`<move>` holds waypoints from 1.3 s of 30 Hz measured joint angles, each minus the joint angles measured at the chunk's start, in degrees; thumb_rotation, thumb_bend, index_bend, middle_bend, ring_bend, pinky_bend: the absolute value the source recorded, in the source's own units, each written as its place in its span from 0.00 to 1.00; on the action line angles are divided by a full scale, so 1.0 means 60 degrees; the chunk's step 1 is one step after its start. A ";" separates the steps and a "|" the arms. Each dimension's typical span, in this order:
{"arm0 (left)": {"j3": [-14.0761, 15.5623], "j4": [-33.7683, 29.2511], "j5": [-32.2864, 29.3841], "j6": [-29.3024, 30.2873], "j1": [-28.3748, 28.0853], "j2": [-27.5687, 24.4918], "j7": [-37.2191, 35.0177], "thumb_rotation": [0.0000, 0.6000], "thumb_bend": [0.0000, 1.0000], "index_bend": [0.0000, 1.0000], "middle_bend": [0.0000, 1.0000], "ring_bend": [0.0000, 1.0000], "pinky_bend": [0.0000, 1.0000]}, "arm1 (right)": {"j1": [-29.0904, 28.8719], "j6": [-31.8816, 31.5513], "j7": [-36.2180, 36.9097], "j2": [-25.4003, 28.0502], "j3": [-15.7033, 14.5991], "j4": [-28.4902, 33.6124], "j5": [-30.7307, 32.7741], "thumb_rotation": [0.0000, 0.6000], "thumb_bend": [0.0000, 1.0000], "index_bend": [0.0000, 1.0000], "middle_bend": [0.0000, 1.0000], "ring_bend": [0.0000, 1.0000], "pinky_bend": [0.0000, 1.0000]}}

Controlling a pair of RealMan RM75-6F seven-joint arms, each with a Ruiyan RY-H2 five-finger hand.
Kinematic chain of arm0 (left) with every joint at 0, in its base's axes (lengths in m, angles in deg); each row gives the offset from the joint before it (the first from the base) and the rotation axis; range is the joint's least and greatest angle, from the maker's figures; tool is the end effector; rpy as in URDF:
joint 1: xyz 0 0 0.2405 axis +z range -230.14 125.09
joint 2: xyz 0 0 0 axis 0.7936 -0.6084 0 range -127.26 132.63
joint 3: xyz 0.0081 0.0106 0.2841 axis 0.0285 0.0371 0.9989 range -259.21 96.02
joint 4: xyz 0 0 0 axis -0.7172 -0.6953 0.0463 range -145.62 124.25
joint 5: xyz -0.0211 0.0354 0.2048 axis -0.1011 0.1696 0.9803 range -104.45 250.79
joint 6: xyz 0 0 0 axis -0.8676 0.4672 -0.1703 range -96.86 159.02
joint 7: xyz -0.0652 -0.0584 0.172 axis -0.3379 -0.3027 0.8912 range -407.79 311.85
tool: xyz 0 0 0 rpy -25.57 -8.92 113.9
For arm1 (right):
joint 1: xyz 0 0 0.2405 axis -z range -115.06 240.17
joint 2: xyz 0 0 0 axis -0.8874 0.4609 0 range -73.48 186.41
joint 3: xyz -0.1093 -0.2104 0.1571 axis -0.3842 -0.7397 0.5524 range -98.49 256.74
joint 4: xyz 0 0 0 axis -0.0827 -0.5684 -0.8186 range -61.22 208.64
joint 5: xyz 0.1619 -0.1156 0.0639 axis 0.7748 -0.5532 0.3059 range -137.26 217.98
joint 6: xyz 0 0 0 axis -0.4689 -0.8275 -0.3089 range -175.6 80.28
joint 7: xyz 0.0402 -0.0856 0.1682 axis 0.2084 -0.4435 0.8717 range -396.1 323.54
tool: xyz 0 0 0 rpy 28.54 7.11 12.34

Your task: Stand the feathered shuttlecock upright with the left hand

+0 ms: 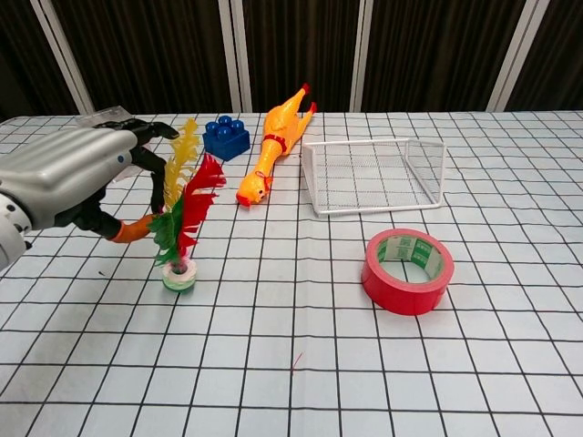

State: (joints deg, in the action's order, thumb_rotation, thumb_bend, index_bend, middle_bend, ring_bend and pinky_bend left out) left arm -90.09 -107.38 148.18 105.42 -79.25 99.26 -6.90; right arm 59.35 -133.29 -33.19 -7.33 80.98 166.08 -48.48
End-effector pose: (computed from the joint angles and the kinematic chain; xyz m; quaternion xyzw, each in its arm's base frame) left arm -0.1462 0.3162 -0.0279 -0.6991 -0.3184 -0.4088 0.4927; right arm -0.3346 -0.2185 0.1687 0.5954 -0.4023 0.4013 0.5680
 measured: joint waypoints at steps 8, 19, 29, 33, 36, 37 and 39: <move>0.0116 0.0102 -0.0060 0.0034 0.0046 -0.0013 -0.0090 1.00 0.51 0.56 0.05 0.00 0.00 | 0.0007 -0.0008 0.0018 0.0012 0.0002 0.0010 0.0007 1.00 0.34 0.00 0.00 0.00 0.00; 0.0431 -0.0028 0.0234 0.0223 0.0333 -0.0494 -0.0955 1.00 0.13 0.20 0.00 0.00 0.00 | 0.0011 -0.0009 -0.0008 0.0002 0.0005 0.0001 0.0017 1.00 0.34 0.00 0.00 0.00 0.00; 0.0717 -0.0836 0.0939 0.0962 0.0937 -0.1909 -0.2337 1.00 0.12 0.03 0.00 0.00 0.00 | 0.0020 -0.0016 -0.0052 0.0000 -0.0002 0.0004 0.0012 1.00 0.34 0.00 0.00 0.00 0.00; 0.0996 -0.1083 0.1369 0.1455 0.1348 -0.2818 -0.2716 1.00 0.12 0.03 0.00 0.00 0.00 | 0.0022 -0.0028 -0.0090 -0.0004 -0.0001 -0.0007 0.0003 1.00 0.34 0.00 0.00 0.00 0.00; 0.1322 -0.1077 0.1742 0.1914 0.1758 -0.3512 -0.3025 1.00 0.12 0.02 0.00 0.00 0.00 | 0.0024 -0.0047 -0.0125 -0.0016 -0.0002 -0.0012 -0.0019 1.00 0.34 0.00 0.00 0.00 0.00; 0.1442 -0.1029 0.1859 0.2069 0.1903 -0.3712 -0.3128 1.00 0.12 0.01 0.00 0.00 0.00 | 0.0024 -0.0055 -0.0135 -0.0020 -0.0001 -0.0013 -0.0026 1.00 0.34 0.00 0.00 0.00 0.00; 0.1712 -0.0801 0.2139 0.2438 0.2260 -0.4093 -0.3394 1.00 0.12 0.00 0.00 0.00 0.00 | 0.0027 -0.0079 -0.0165 -0.0032 0.0001 -0.0019 -0.0043 1.00 0.34 0.00 0.00 0.00 0.00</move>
State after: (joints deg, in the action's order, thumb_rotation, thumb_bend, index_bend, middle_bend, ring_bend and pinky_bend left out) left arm -79.82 -112.19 161.01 120.04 -65.69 74.70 -27.26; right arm 59.52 -133.76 -34.18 -7.52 80.99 165.96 -48.74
